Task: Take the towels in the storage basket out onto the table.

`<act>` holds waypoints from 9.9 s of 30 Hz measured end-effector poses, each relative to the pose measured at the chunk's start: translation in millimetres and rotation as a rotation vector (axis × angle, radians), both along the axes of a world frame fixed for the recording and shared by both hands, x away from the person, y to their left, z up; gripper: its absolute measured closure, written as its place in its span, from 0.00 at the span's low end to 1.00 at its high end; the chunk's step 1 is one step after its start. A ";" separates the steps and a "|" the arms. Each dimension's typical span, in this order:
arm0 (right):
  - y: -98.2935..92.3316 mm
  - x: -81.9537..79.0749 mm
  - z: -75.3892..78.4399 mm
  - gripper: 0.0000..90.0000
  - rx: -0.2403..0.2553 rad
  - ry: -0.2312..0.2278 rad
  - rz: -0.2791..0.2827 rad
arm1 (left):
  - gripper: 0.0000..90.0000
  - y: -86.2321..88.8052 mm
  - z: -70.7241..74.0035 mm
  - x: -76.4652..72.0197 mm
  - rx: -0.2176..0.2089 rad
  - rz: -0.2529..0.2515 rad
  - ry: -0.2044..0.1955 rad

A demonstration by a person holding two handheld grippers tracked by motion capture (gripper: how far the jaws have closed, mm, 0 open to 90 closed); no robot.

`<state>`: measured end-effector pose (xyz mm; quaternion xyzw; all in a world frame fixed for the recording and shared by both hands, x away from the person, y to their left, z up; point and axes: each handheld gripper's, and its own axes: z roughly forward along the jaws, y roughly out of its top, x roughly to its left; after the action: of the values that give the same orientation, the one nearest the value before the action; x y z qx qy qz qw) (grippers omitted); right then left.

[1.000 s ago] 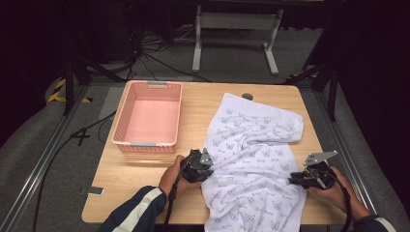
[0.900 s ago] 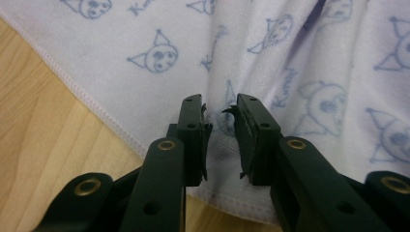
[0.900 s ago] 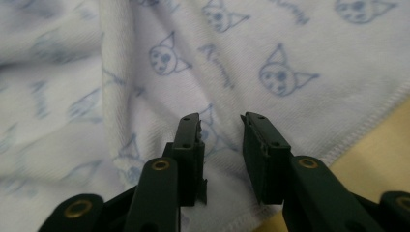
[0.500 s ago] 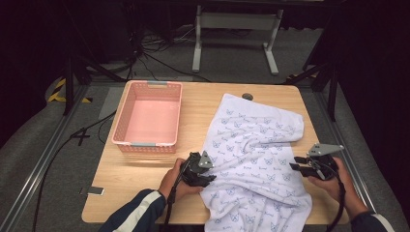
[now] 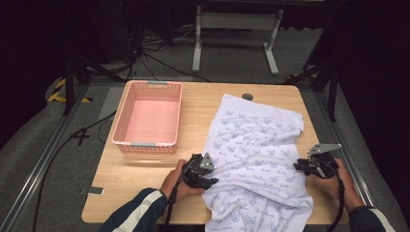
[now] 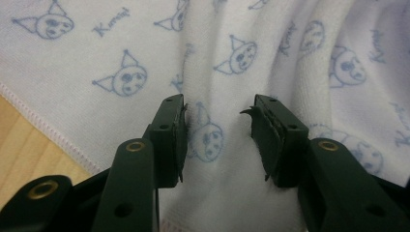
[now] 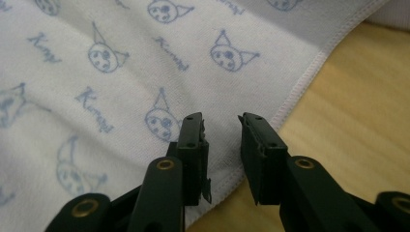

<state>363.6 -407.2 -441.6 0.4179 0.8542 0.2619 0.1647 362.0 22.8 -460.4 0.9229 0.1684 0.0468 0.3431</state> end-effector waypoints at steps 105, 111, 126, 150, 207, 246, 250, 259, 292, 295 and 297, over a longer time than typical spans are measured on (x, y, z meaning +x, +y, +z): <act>7.4 144.1 -3.1 0.49 0.052 -0.038 -0.051 | 0.65 -22.5 -0.2 121.0 -0.050 0.406 -0.026; 0.1 160.2 11.7 0.54 0.093 -0.140 -0.157 | 0.45 -34.0 2.6 159.7 -0.104 0.484 -0.054; -9.4 207.5 2.9 0.54 0.054 -0.169 -0.319 | 0.37 -53.8 -1.5 226.9 -0.120 0.601 0.013; -6.4 214.0 -2.3 0.94 0.149 -0.014 -0.295 | 0.93 -35.5 -1.8 227.2 -0.108 0.635 -0.002; -0.4 33.6 91.2 0.96 0.325 -0.255 0.333 | 0.96 30.2 80.3 13.1 -0.316 0.163 -0.155; -0.3 98.0 8.0 0.96 0.097 -0.136 0.101 | 0.96 -19.7 13.2 96.0 -0.038 0.358 -0.118; -5.2 82.1 30.2 0.96 0.182 -0.190 0.145 | 0.96 -24.2 21.2 73.4 -0.096 0.327 -0.139; -15.9 33.4 58.4 0.96 0.253 -0.262 0.309 | 0.96 9.4 59.7 25.9 -0.227 0.257 -0.224; -16.0 -37.6 -6.4 0.84 0.078 -0.076 0.495 | 0.83 31.0 3.2 -9.6 -0.045 0.133 -0.089; -20.5 -40.3 1.9 0.71 0.128 -0.095 0.455 | 0.67 34.3 16.2 -11.5 -0.128 0.174 -0.094; -23.9 -41.1 11.8 0.67 0.186 -0.117 0.408 | 0.58 33.6 23.5 -10.3 -0.154 0.196 -0.104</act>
<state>322.5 -431.1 -429.9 0.2340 0.8822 0.3910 0.1184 351.7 56.4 -436.9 0.8693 0.2429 0.1150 0.4148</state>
